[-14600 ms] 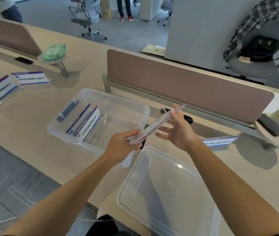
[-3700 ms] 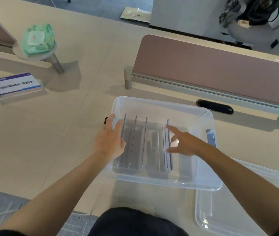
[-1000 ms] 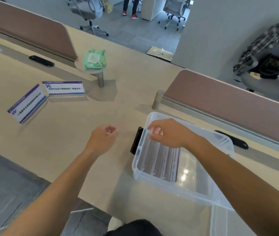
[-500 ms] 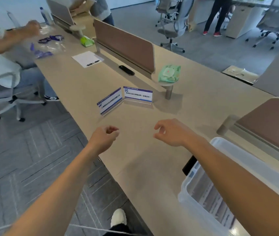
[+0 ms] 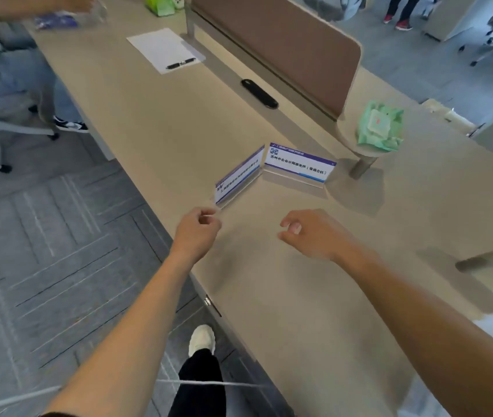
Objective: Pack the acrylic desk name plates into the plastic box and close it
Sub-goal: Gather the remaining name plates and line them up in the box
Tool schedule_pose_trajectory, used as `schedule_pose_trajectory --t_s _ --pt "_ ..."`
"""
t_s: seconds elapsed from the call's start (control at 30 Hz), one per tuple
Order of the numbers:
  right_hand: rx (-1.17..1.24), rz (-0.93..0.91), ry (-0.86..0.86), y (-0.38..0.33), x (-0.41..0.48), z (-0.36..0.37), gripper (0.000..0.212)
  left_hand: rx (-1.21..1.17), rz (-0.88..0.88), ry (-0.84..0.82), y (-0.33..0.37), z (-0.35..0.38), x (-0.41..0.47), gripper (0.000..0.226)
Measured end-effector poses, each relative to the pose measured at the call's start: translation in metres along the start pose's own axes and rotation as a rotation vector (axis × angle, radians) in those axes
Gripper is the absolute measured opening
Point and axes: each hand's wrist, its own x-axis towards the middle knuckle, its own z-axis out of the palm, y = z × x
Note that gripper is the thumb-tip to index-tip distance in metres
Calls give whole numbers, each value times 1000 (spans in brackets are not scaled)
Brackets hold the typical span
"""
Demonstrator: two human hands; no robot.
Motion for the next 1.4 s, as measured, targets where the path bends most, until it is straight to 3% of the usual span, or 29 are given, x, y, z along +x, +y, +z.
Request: schedule_pose_trajectory --t_s 0.2,0.43,0.6,0.7,0.8,0.9,1.13,1.2,1.33,1.4 --pt "176 105 66 -21 83 8 33 -53 -98 -22 -22 -5 55 29" --pt "347 198 155 -25 179 4 64 -99 -138 33 -24 13 98 49" --pt "469 271 143 -18 232 -3 88 -267 -137 133 -14 34 115 45" --pt "610 308 132 -14 252 -4 102 -379 -137 160 -7 46 123 32" --pt "712 307 104 -8 262 -1 79 -489 -136 191 0 52 128 14" --pt "737 308 112 -2 266 1 58 -482 -119 215 0 53 131 18" --pt "810 276 152 -1 254 -6 52 -461 -59 270 4 47 121 12" --pt "828 280 185 -2 248 -10 56 -477 -62 263 8 43 115 9" --pt "793 332 190 -7 229 -15 86 -546 -52 245 20 38 99 6" --pt "908 375 137 -15 218 -14 99 -601 -55 227 28 39 88 4"
